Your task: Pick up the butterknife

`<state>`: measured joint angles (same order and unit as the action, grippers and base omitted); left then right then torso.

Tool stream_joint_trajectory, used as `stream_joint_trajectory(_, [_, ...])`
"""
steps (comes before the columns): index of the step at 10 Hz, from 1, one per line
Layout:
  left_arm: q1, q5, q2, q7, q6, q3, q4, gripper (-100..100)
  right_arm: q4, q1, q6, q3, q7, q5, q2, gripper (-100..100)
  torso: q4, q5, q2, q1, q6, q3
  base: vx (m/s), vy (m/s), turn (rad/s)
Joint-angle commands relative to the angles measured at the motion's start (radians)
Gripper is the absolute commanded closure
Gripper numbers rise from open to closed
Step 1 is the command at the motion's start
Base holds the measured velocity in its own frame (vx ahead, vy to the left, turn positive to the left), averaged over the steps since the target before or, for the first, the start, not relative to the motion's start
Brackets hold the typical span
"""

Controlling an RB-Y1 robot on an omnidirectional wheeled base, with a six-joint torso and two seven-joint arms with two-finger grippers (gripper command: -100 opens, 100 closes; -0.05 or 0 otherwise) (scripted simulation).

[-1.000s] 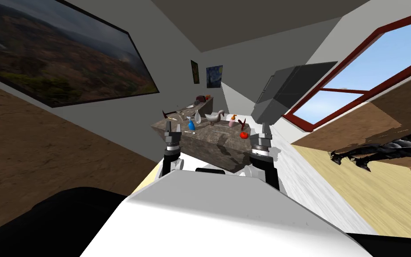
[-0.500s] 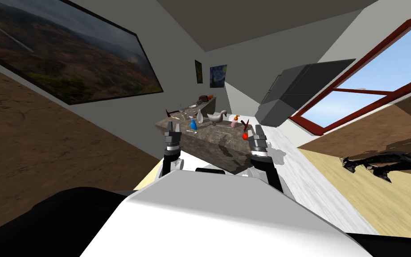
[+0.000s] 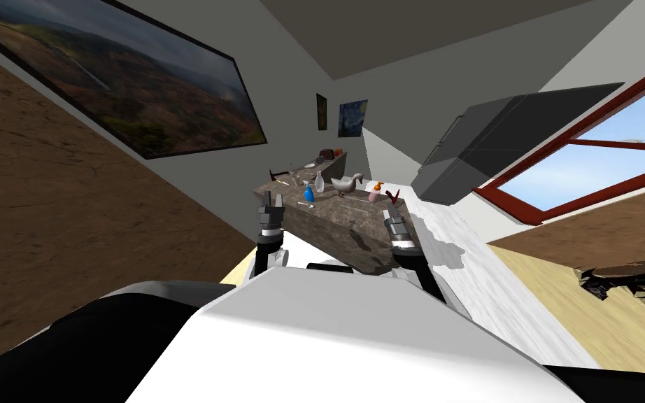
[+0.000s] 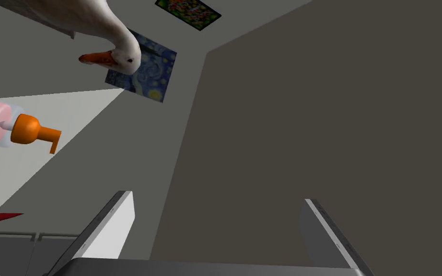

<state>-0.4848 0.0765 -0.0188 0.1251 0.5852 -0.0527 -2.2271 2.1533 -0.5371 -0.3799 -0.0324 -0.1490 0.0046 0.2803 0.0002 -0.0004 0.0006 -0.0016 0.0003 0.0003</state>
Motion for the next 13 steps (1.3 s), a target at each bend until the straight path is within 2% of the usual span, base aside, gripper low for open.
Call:
stream_joint_trajectory(1, [0.000, 0.000, 0.000, 0.000, 0.000, 0.000, 0.000, 0, -0.022, 0.000, 0.003, -0.006, -0.022, 0.007, 0.045, -100, 0.000, 0.000, 0.000, 0.000, 0.000, 0.000, -0.010, -0.009, 0.149])
stream_joint_trajectory(6, [0.000, 0.000, 0.000, 0.000, 0.000, 0.000, 0.000, 0, -0.149, 0.016, -0.010, -0.032, -0.110, 0.045, 0.203, -100, 0.000, 0.000, 0.000, -0.001, -0.001, 0.000, -0.018, -0.021, 0.249])
stream_joint_trajectory(7, [0.000, 0.000, 0.000, 0.000, 0.000, 0.000, 0.000, 0, -0.149, 0.016, -0.010, -0.032, -0.110, 0.045, 0.215, -100, 0.000, 0.000, 0.000, 0.000, 0.000, 0.000, -0.007, -0.020, 0.060])
stream_joint_trajectory(9, [0.000, 0.000, 0.000, 0.000, 0.000, 0.000, 0.000, 0, -0.206, 0.034, -0.016, -0.047, -0.136, 0.066, 0.279, -100, 0.000, 0.000, -0.001, 0.000, 0.000, 0.000, -0.006, -0.018, 0.233])
stream_joint_trajectory(10, [0.000, 0.000, 0.000, 0.000, 0.000, 0.000, 0.000, 0, -0.207, 0.034, -0.016, -0.047, -0.136, 0.066, 0.288, -100, 0.000, 0.000, -0.001, 0.000, -0.001, -0.001, -0.003, -0.027, 0.077])
stream_joint_trajectory(12, [0.000, 0.000, 0.000, 0.000, 0.000, 0.000, 0.000, 0, -0.270, 0.059, -0.025, -0.068, -0.153, 0.092, 0.356, -100, 0.000, 0.000, -0.001, 0.000, 0.000, -0.001, -0.002, -0.023, 0.225])
stream_joint_trajectory(13, [0.000, 0.000, 0.000, 0.000, 0.000, 0.000, 0.000, 0, -0.270, 0.059, -0.025, -0.068, -0.153, 0.092, 0.368, -100, 0.000, 0.000, -0.002, -0.001, 0.000, -0.001, 0.001, -0.028, 0.099])
